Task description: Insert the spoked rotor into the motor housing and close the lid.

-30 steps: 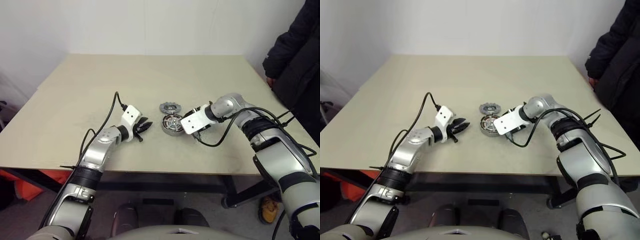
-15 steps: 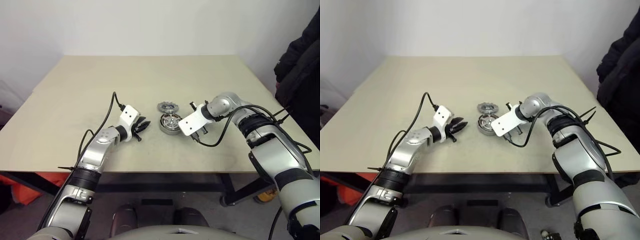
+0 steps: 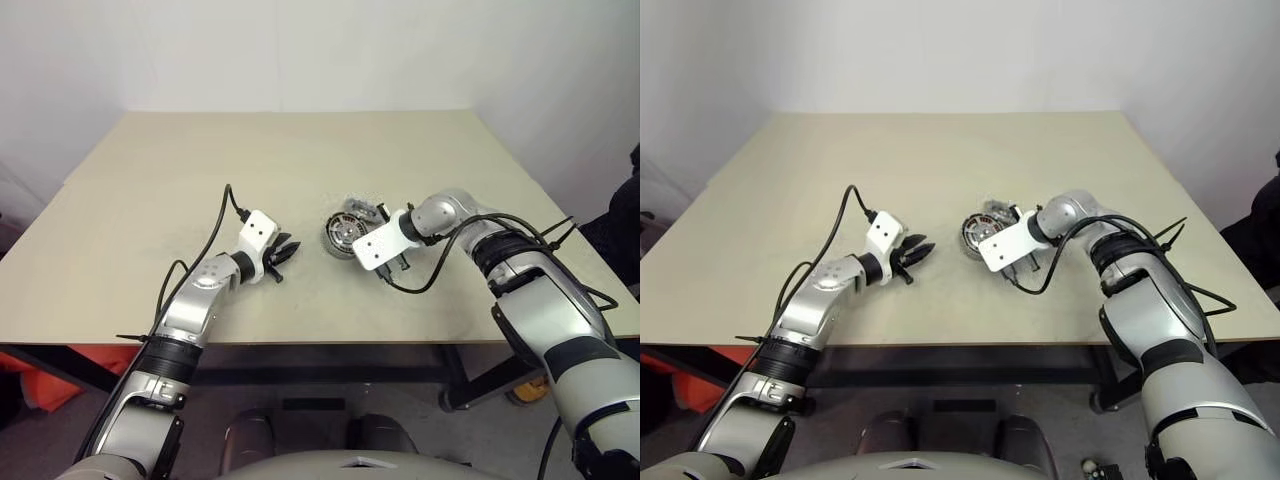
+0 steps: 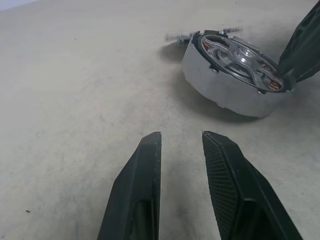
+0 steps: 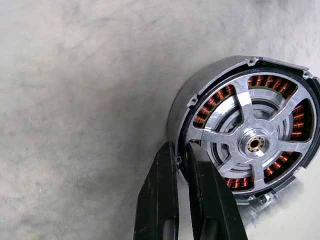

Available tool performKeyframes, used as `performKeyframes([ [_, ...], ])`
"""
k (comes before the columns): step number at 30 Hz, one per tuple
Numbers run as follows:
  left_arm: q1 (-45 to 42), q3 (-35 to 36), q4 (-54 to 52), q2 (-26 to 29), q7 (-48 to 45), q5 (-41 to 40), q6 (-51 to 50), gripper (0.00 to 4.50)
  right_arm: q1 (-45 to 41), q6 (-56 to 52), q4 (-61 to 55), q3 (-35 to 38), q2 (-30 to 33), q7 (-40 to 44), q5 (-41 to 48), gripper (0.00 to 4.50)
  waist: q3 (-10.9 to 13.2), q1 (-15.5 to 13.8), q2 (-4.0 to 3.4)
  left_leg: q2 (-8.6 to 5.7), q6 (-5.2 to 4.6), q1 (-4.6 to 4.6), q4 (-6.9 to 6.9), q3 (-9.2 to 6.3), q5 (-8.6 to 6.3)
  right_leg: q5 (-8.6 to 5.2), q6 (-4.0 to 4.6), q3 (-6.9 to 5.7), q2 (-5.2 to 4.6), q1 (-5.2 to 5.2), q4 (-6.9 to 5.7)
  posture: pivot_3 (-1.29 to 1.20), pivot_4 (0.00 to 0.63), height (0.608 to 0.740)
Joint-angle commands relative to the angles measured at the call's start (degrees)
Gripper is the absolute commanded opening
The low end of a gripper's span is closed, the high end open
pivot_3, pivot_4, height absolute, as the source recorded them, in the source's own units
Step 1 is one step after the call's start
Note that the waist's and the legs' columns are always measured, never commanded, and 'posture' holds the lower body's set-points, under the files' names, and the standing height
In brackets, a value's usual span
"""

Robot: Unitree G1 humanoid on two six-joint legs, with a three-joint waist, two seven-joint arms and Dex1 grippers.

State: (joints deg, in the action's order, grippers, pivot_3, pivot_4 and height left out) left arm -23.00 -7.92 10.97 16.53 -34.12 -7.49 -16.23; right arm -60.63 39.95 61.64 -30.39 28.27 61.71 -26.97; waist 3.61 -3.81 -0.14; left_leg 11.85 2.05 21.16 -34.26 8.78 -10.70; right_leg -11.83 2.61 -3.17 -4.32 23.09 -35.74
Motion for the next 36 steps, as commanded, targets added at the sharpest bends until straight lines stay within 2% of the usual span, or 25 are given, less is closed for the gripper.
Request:
performKeyframes([
  [1,-0.6,1.0,-0.42,0.25,0.71,0.49,1.15,1.38,-0.23,-7.84,-5.66,6.81,-0.79,5.1,9.32,0.01,0.0,-0.06,0.0,0.0,0.0,0.02,0.0,0.0,0.0,0.0,0.01,0.0,0.0,0.01,0.0,0.0,0.0,0.74],
  [5,-0.13,1.12,-0.29,0.43,1.11,0.59,1.28,1.38,3.14,-21.52,-15.93,10.63,-0.79,11.46,15.56,0.01,0.01,-0.21,-0.01,0.01,-0.07,0.43,0.0,-0.01,-0.02,0.0,0.02,-0.02,0.0,0.34,0.05,0.0,0.0,0.74],
  [9,0.5,1.62,-0.36,1.04,1.53,0.59,1.44,1.38,7.82,-41.47,-33.76,12.82,0.94,17.96,21.27,0.01,0.01,-0.78,-0.01,0.02,-0.4,0.63,-0.01,-0.02,0.01,-0.02,0.06,-0.07,0.0,0.5,0.07,0.0,0.0,0.74],
  [15,2.59,3.14,-1.96,2.38,2.37,0.4,1.24,1.38,9.4,-66.63,-49.23,13.18,1.71,18.96,25.73,0.01,0.02,-1.45,-0.02,0.05,-0.14,0.53,0.0,-0.02,-0.06,-0.02,0.05,-0.06,0.0,0.48,0.06,0.0,0.0,0.74],
  [23,5.94,5.15,-5.42,3.69,4.18,0.19,0.26,1.38,7.38,-82.06,-48.61,10.45,-2.38,11.48,25.97,0.01,0.02,-1.77,-0.02,0.05,0.05,0.17,0.04,-0.04,0.03,-0.03,0.02,-0.03,0.0,0.15,0.04,0.0,0.0,0.74],
  [27,7.33,5.98,-7.35,4.18,4.96,-0.02,-0.53,1.38,5.92,-85.02,-44.21,9.48,-5.66,7.05,25.17,0.01,0.02,-1.69,-0.03,0.04,0.07,0.19,0.08,-0.04,0.04,-0.03,0.03,-0.03,0.0,0.17,0.06,0.0,0.0,0.74],
  [36,9.69,7.11,-9.78,4.87,6.37,0.05,-1.42,1.38,5.1,-90.76,-42.27,7.02,-9.99,3.79,26.34,0.01,0.04,-1.73,-0.06,0.04,0.11,0.23,0.14,-0.04,0.05,-0.03,0.03,-0.03,0.0,0.21,0.1,0.0,0.0,0.74],
])
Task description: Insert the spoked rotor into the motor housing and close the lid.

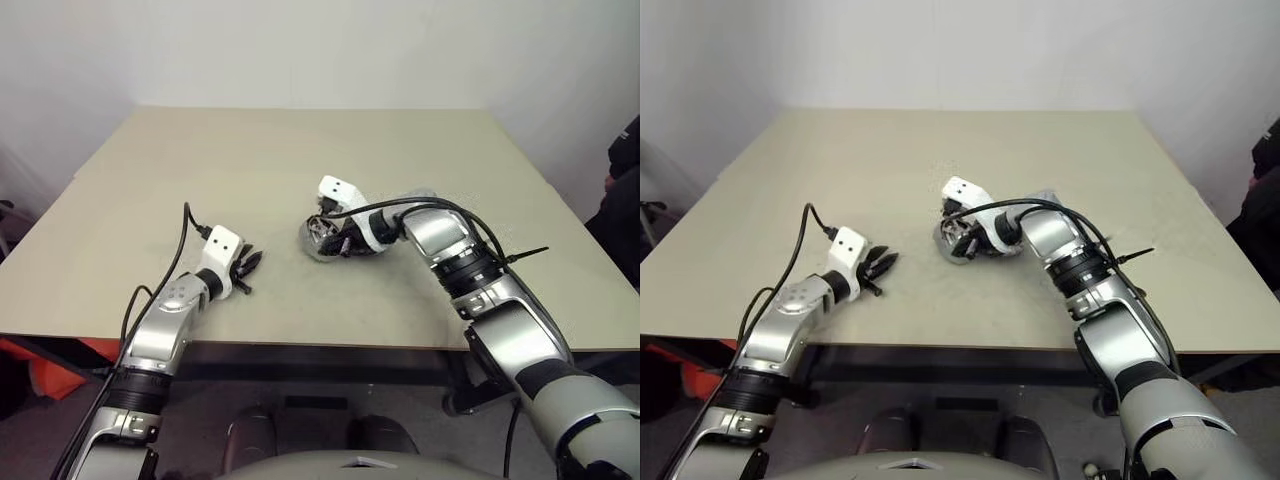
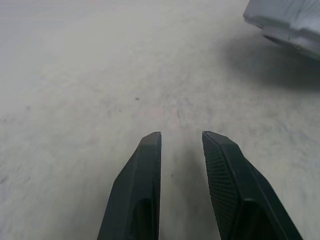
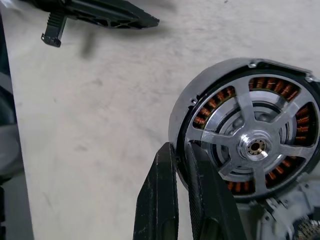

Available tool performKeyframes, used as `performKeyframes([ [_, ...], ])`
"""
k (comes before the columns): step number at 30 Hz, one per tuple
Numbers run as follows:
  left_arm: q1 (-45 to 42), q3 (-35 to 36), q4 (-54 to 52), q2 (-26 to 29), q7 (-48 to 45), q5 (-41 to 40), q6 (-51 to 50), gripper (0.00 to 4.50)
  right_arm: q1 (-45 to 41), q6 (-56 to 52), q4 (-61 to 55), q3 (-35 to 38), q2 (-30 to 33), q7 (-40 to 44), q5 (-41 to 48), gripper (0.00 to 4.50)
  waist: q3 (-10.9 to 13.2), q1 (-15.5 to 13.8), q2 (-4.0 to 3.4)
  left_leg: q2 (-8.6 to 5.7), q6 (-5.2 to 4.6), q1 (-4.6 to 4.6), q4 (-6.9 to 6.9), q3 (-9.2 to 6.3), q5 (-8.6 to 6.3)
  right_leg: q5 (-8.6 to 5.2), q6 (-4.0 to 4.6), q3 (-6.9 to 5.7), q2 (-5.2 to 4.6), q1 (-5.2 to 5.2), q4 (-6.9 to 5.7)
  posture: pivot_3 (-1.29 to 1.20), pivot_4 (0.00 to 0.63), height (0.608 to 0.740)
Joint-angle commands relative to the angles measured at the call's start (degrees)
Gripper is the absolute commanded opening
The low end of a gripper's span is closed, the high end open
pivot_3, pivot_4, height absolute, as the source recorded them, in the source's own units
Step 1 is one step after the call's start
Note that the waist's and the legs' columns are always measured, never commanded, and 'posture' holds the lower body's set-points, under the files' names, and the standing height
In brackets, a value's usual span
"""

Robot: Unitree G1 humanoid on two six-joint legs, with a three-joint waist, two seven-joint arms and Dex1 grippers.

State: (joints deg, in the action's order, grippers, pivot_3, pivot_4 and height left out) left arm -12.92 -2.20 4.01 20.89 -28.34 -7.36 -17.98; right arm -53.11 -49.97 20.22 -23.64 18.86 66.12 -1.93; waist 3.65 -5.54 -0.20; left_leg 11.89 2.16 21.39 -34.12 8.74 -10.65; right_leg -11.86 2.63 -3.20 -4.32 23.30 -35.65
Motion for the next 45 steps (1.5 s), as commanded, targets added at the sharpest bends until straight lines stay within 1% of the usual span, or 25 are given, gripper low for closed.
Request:
performKeyframes([
  [1,-0.29,1.43,-2.87,0.55,0.68,-0.08,0.31,1.38,-2.37,-1.36,-0.61,0.11,-0.95,-0.97,1.34,0.01,0.0,0.0,0.0,0.0,0.01,0.0,0.0,0.0,0.01,0.0,0.0,0.0,0.0,0.0,0.0,0.0,0.0,0.74],
  [7,-0.01,1.48,-3.15,0.58,0.85,-0.13,0.22,1.38,-3.41,-2.16,4.29,0.57,-3.53,-4.43,1.57,0.01,0.0,0.03,0.0,0.0,0.15,-0.06,0.02,-0.02,0.09,0.0,-0.01,0.0,0.0,-0.02,-0.03,0.0,0.0,0.74],
  [9,0.04,1.41,-3.21,0.57,0.89,-0.1,0.2,1.38,-3.64,-1.76,5.45,0.73,-3.91,-5.53,1.54,0.71,0.0,-0.01,0.0,0.0,0.17,-0.06,0.03,-0.02,0.1,0.0,-0.01,0.0,0.0,-0.02,-0.03,0.0,0.0,0.74],
  [11,0.1,1.29,-3.34,0.59,0.88,-0.05,0.17,1.38,-3.59,-1.07,5.64,0.72,-3.96,-6.48,1.5,1.3,0.0,-0.01,0.0,-0.01,0.17,-0.06,0.03,-0.02,0.1,0.0,-0.01,0.0,0.0,-0.05,-0.03,0.0,0.0,0.74],
  [14,0.1,1.15,-3.39,0.68,0.75,-0.05,0.15,1.38,-3.55,-0.62,4.43,0.75,-3.59,-6.96,1.87,2.36,0.0,0.03,0.0,0.0,0.21,-0.1,0.03,-0.03,0.12,0.0,-0.01,0.0,0.0,-0.05,-0.06,0.0,0.0,0.74],
  [16,-0.04,0.94,-3.2,0.67,0.57,-0.03,0.18,1.38,-3.83,-1.09,3.27,1.15,-3.19,-7.01,2.38,2.94,0.0,0.04,0.0,0.0,0.24,-0.13,0.05,-0.03,0.14,0.0,-0.01,0.0,0.01,-0.06,-0.07,0.0,0.0,0.74],
  [17,-0.13,0.83,-3.12,0.65,0.46,-0.03,0.18,1.38,-3.88,-1.36,2.71,1.28,-2.97,-6.95,2.65,3.36,0.0,0.05,0.0,0.0,0.25,-0.14,0.05,-0.03,0.14,0.0,-0.01,0.0,0.01,-0.06,-0.08,0.0,0.0,0.74],
  [18,-0.25,0.69,-3.01,0.6,0.38,0.0,0.2,1.38,-3.86,-1.62,2.01,1.4,-2.72,-6.91,2.95,3.59,0.0,0.04,0.0,0.0,0.25,-0.14,0.05,-0.03,0.15,0.0,-0.01,0.0,0.01,-0.06,-0.08,0.0,0.0,0.74],
  [20,-0.6,0.46,-2.66,0.5,0.13,0.03,0.29,1.38,-3.8,-2.55,0.35,1.85,-2.25,-6.82,3.76,4.3,0.0,0.03,0.0,0.0,0.25,-0.14,0.05,-0.03,0.15,0.0,-0.01,0.01,0.01,-0.07,-0.07,0.0,0.0,0.74],
  [21,-0.79,0.37,-2.46,0.45,-0.03,0.03,0.37,1.38,-3.76,-3.02,-0.49,2.17,-2.08,-6.87,4.15,4.45,0.0,0.04,0.0,0.0,0.26,-0.14,0.05,-0.03,0.15,0.0,-0.01,0.01,0.01,-0.07,-0.07,0.0,0.0,0.74],
  [24,-1.72,0.17,-1.55,0.21,-0.46,0.03,0.58,1.38,-3.76,-2.92,-1.79,3.8,-2.02,-8.31,5.05,4.45,0.0,0.02,0.0,-0.01,0.26,-0.14,0.07,-0.03,0.15,0.0,-0.01,0.01,0.01,-0.07,-0.07,0.0,0.0,0.74],
  [28,-3.31,-0.11,-0.22,-0.28,-0.88,-0.08,0.66,1.38,-2.56,2.11,-2.84,7.0,-2.17,-11.54,5.8,4.45,0.0,-0.01,0.0,-0.01,0.43,-0.15,0.06,-0.03,0.26,0.0,-0.02,0.01,0.0,-0.08,-0.07,0.0,0.0,0.74],
  [32,-4.14,-0.28,1.05,-0.4,-1.35,0.05,1.13,1.38,1.34,4.07,-7.78,9.42,-1.32,-13.16,7.09,4.45,-0.01,-0.03,0.01,-0.01,0.48,-0.16,0.09,-0.03,0.28,0.0,-0.01,0.01,0.01,-0.09,-0.06,0.0,0.0,0.74],
  [39,-4.89,-0.85,2.19,-0.36,-2.38,0.33,1.59,1.38,7.34,3.33,-11.94,11.73,0.12,-17.63,7.81,4.45,0.0,-0.04,0.0,-0.02,0.52,-0.18,0.1,-0.03,0.31,0.0,-0.02,0.01,0.01,-0.1,-0.06,0.0,0.0,0.74],
  [45,-6.08,-1.32,3.34,-0.37,-3.24,0.58,1.83,1.38,9.09,1.61,-14.88,11.9,0.56,-18.91,8.88,4.45,0.0,0.0,0.0,-0.02,0.55,-0.22,0.1,-0.03,0.33,0.0,-0.03,0.02,0.02,-0.11,-0.07,0.0,0.0,0.74],
])
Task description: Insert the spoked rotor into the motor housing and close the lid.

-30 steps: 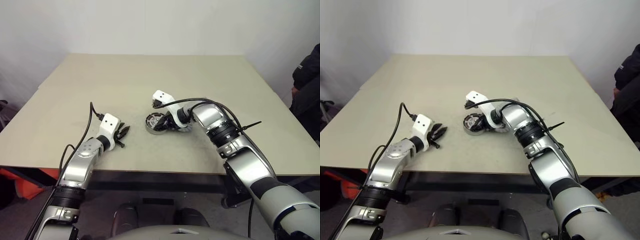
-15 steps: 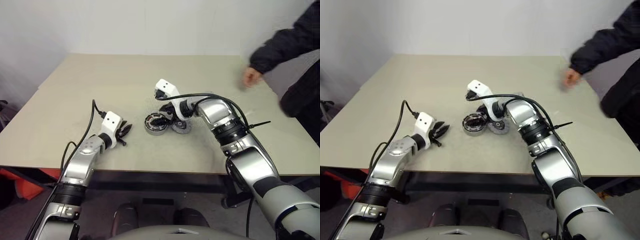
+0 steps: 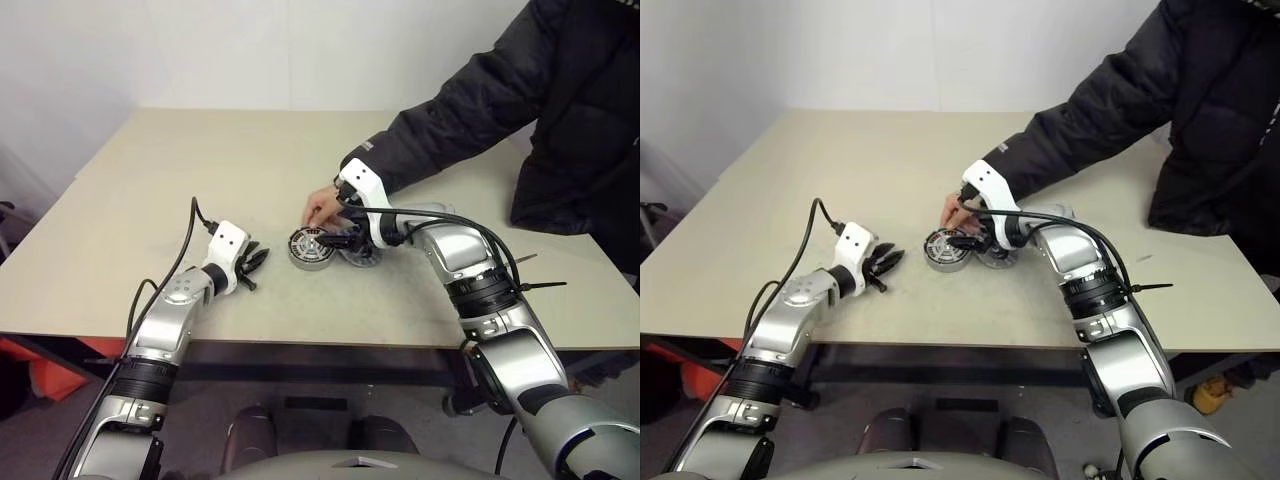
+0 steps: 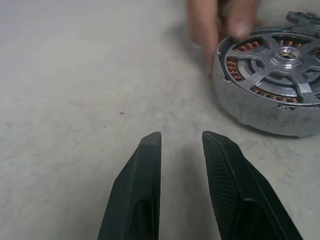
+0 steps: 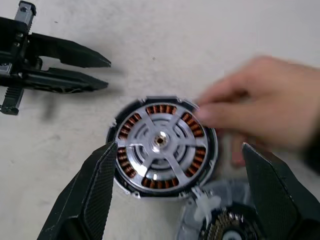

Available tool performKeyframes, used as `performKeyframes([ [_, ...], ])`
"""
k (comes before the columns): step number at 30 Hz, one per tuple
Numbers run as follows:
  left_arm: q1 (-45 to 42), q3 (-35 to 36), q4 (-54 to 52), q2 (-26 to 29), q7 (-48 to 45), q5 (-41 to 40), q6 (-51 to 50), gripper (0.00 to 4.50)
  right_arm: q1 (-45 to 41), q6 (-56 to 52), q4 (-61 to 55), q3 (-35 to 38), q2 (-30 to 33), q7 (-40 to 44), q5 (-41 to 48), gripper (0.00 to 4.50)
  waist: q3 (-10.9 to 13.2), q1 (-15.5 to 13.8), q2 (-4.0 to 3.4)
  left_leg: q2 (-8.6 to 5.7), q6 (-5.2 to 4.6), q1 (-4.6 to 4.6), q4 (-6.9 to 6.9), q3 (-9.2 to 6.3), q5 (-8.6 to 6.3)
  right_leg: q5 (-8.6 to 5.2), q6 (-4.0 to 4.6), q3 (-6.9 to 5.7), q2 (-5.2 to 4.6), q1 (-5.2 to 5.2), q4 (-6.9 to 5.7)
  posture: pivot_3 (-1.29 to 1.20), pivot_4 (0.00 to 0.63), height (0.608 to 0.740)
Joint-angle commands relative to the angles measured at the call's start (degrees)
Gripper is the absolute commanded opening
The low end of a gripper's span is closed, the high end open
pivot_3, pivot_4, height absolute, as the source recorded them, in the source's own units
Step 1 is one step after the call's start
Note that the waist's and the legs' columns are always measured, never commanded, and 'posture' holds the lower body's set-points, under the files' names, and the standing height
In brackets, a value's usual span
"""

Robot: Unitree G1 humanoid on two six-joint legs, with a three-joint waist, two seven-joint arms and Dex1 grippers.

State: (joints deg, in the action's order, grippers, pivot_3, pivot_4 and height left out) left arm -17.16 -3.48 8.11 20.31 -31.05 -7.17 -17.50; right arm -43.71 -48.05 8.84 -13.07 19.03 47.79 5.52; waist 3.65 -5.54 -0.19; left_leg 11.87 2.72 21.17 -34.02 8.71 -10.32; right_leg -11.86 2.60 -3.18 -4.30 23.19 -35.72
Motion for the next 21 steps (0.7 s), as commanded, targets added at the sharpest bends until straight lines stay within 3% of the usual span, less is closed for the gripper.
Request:
performKeyframes([
  [1,-2.04,-0.1,-0.59,0.23,-0.6,0.39,1.4,1.38,-0.31,-0.43,-3.63,1.27,0.44,-0.78,1.6,4.45,0.0,0.01,0.0,0.0,0.0,0.0,0.0,0.0,0.0,0.0,0.0,0.0,0.0,0.0,0.0,0.0,0.0,0.74],
  [21,-2.19,0.32,-0.32,0.36,-0.61,0.66,1.64,1.38,-1.31,1.94,-1.74,0.48,0.48,-2.23,1.89,4.45,0.0,0.0,0.0,0.0,-0.01,0.0,0.01,0.0,0.0,0.0,0.0,0.0,0.0,-0.01,0.01,0.0,0.0,0.74],
])
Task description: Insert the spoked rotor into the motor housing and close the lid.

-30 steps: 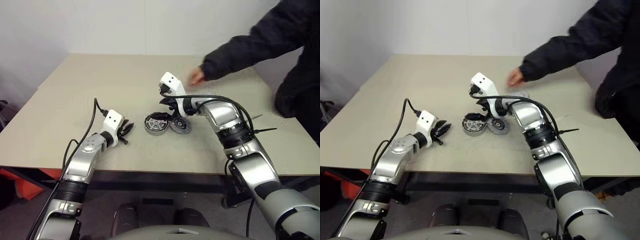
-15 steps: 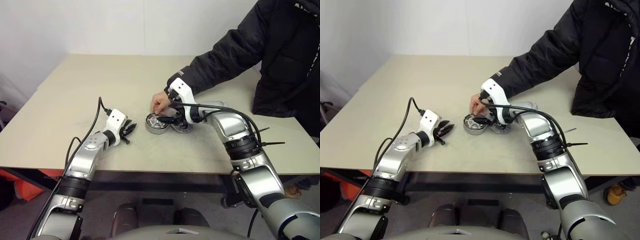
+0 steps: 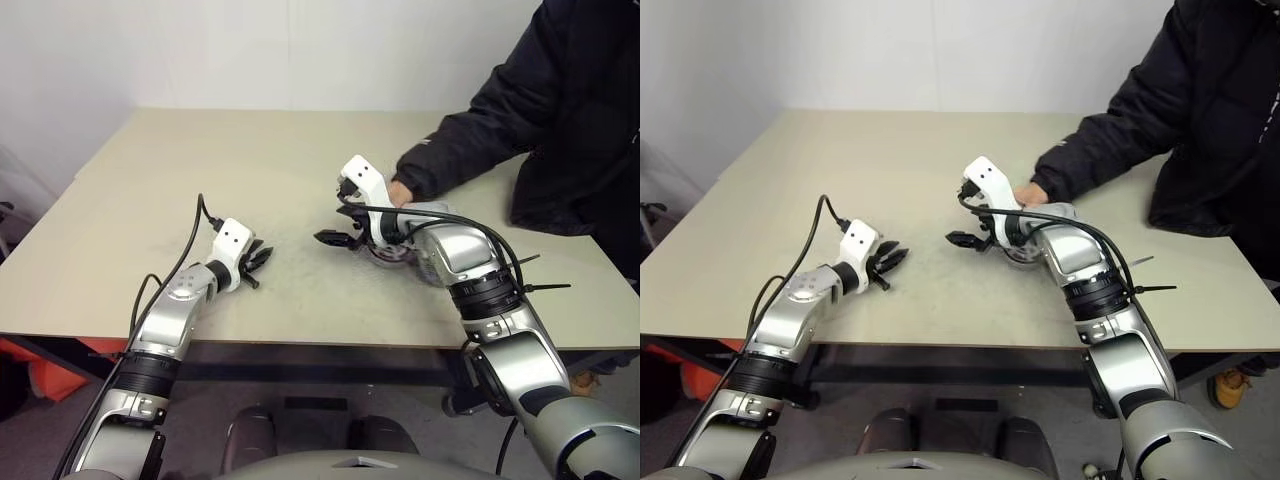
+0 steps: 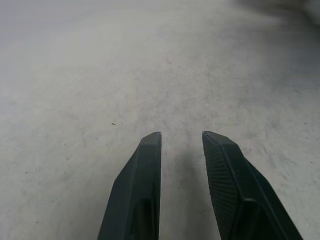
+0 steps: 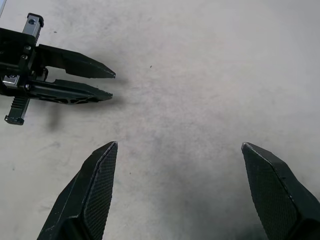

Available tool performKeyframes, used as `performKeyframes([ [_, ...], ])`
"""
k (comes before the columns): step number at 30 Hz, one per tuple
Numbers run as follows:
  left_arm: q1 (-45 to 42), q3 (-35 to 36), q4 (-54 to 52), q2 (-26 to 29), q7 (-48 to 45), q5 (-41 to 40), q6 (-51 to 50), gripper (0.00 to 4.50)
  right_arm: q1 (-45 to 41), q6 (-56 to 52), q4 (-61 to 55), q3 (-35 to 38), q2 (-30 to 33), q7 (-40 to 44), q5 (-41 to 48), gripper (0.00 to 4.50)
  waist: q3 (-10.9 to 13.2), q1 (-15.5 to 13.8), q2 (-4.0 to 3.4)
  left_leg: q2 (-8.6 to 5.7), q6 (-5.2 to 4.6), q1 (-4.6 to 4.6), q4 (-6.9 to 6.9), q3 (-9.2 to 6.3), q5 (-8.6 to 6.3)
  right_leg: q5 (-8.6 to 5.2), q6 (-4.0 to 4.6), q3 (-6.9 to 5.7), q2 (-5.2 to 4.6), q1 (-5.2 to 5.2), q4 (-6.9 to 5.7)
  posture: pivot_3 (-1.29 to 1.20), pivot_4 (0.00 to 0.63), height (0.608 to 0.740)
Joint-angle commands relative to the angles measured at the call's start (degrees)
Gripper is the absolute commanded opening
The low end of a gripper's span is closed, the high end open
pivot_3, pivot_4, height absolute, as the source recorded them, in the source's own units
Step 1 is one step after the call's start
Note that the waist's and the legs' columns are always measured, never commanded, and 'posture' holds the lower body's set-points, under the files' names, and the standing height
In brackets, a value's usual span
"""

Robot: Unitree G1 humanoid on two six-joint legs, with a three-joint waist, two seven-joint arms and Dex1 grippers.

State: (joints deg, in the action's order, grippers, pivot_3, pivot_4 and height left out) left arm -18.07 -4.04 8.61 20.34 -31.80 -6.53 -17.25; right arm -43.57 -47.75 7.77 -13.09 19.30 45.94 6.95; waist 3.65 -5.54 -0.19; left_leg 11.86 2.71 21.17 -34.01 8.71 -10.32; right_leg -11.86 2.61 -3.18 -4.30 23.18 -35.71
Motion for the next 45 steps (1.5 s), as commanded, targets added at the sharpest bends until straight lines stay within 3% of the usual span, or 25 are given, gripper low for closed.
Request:
performKeyframes([
  [1,-1.28,0.87,-0.82,0.3,0.16,0.04,1.39,1.38,-1.47,1.79,-0.59,0.56,0.24,-0.49,0.42,4.45,0.0,0.0,0.0,0.0,0.0,0.0,0.0,0.0,0.0,0.0,0.0,0.0,0.0,0.0,0.0,0.0,0.0,0.74],
  [11,-2.18,0.67,0.03,-0.31,0.25,0.09,1.5,1.38,-0.88,4.38,-0.29,-0.04,0.48,-1.5,-0.46,4.45,0.0,0.0,0.0,0.0,0.0,0.0,0.0,0.0,0.0,0.0,0.0,0.0,0.0,0.0,0.0,0.0,0.0,0.74],
  [16,-2.4,0.56,0.57,-0.56,0.24,0.19,1.74,1.38,1.4,19.87,-0.2,-4.5,3.96,-0.97,-6.22,4.45,0.0,-0.07,0.0,0.0,0.0,0.0,0.0,0.0,0.0,0.0,0.0,0.0,-0.01,-0.01,0.01,0.0,0.0,0.74],
  [19,-2.6,0.51,0.93,-0.56,0.08,0.17,1.92,1.38,2.56,24.48,-1.46,-5.21,6.63,3.76,-5.78,4.45,0.0,-0.06,0.0,-0.01,-0.01,0.02,0.0,0.01,-0.01,0.0,0.0,0.0,-0.01,-0.01,0.02,0.0,0.0,0.74],
  [27,-2.83,-0.1,1.36,-0.78,-0.95,0.05,2.01,1.38,6.05,45.19,-1.8,-6.41,23.72,22.6,-6.89,4.45,0.0,-0.29,0.01,-0.01,-0.31,0.01,-0.06,0.01,-0.17,0.0,-0.01,0.0,-0.02,-0.08,0.04,0.0,0.0,0.74],
  [31,-3.28,-0.52,1.7,-1.19,-1.5,-0.02,2.07,1.38,7.24,49.75,-1.02,-5.37,28.61,28.2,-5.76,4.45,0.0,-0.14,0.01,-0.01,-0.35,-0.02,-0.08,0.02,-0.19,-0.01,-0.01,0.0,-0.01,-0.09,0.03,0.0,0.0,0.74],
  [45,-5.35,-1.58,1.44,-3.42,-3.64,-0.78,0.67,1.38,5.58,63.9,8.86,-6.95,33.76,34.76,-12.43,4.45,0.0,-0.09,0.01,-0.01,-0.54,-0.01,-0.18,0.03,-0.29,0.0,0.0,-0.01,-0.02,-0.12,0.03,0.0,0.0,0.74],
])
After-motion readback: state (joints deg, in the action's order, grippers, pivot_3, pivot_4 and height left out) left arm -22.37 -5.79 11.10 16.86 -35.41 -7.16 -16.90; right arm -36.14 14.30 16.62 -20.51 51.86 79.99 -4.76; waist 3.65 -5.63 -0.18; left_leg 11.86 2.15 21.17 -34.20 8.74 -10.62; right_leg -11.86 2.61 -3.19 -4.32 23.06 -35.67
